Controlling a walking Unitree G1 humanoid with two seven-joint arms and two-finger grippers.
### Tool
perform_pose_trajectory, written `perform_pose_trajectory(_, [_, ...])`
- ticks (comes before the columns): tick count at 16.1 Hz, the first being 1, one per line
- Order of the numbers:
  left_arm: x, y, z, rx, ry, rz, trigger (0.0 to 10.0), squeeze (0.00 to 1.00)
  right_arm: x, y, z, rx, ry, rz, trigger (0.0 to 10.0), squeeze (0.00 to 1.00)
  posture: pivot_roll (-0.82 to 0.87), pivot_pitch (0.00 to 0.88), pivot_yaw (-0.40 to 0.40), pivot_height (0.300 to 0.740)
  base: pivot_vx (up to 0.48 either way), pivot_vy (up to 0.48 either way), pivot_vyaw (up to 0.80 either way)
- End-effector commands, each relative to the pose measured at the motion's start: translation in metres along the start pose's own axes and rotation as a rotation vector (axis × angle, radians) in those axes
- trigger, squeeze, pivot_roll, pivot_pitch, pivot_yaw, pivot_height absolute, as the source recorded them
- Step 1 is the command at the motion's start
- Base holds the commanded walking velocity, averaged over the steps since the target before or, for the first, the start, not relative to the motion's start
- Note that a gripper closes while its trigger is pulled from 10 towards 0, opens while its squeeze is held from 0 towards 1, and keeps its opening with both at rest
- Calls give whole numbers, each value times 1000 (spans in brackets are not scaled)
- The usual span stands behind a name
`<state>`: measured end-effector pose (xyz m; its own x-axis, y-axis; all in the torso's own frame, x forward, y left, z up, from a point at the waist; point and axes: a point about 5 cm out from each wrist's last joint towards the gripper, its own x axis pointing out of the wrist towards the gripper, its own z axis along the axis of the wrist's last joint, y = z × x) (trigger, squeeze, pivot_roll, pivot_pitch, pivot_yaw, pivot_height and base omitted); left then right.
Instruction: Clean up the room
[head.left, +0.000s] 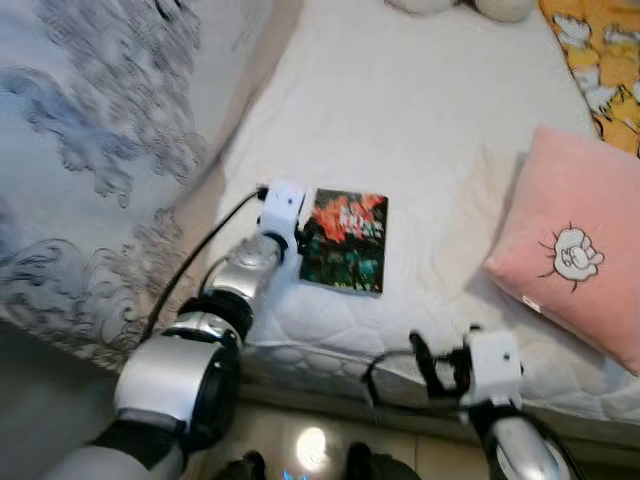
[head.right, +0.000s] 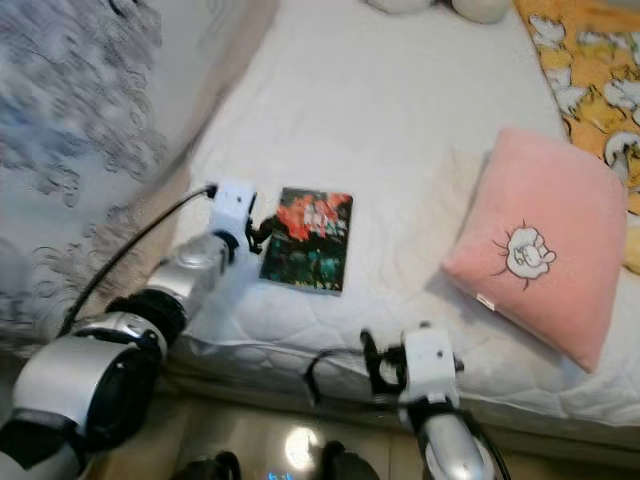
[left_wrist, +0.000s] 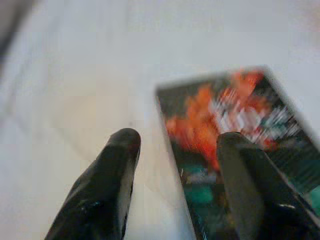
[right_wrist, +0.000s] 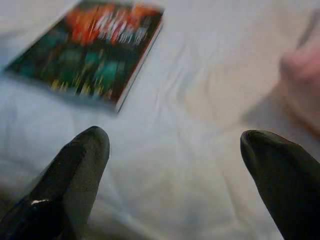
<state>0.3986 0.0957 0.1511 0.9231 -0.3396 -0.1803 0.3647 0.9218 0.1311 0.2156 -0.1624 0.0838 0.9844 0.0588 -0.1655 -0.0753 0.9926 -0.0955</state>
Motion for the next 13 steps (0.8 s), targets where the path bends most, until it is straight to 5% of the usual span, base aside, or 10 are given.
perform_pose_trajectory(1, [-1, -2, 2, -27, -60, -49, 10000, 1000, 3, -10, 2, -30, -22, -82, 10000, 0, -84, 25, 4, 740, 0, 0, 0])
perform_pose_trajectory(3, [-16, -5, -26, -135, -113, -76, 10000, 1000, 21, -41, 25, 20, -132, -280, 10000, 0, -33, 0, 35, 740, 0, 0, 0])
perform_pose_trajectory(6, [-35, -24, -64, -250, -136, -9, 10000, 1000, 48, -50, 12, 132, -84, -270, 10000, 0, 55, 0, 15, 740, 0, -156, 0])
perform_pose_trajectory(11, [-33, -33, -54, -231, -174, -56, 10000, 1000, 59, -42, 2, 54, -50, -252, 10000, 0, 54, 0, 9, 740, 0, -462, 0])
perform_pose_trajectory(12, [-35, -30, -53, -212, -190, -36, 10000, 1000, 58, -38, 3, 93, -85, -236, 10000, 1000, 40, 0, 22, 740, 0, -454, 0])
perform_pose_trajectory(13, [-38, -26, -53, -217, -209, -1, 10000, 1000, 56, -36, 4, 102, -105, -233, 10000, 1000, 29, 0, 30, 740, 0, -454, 0])
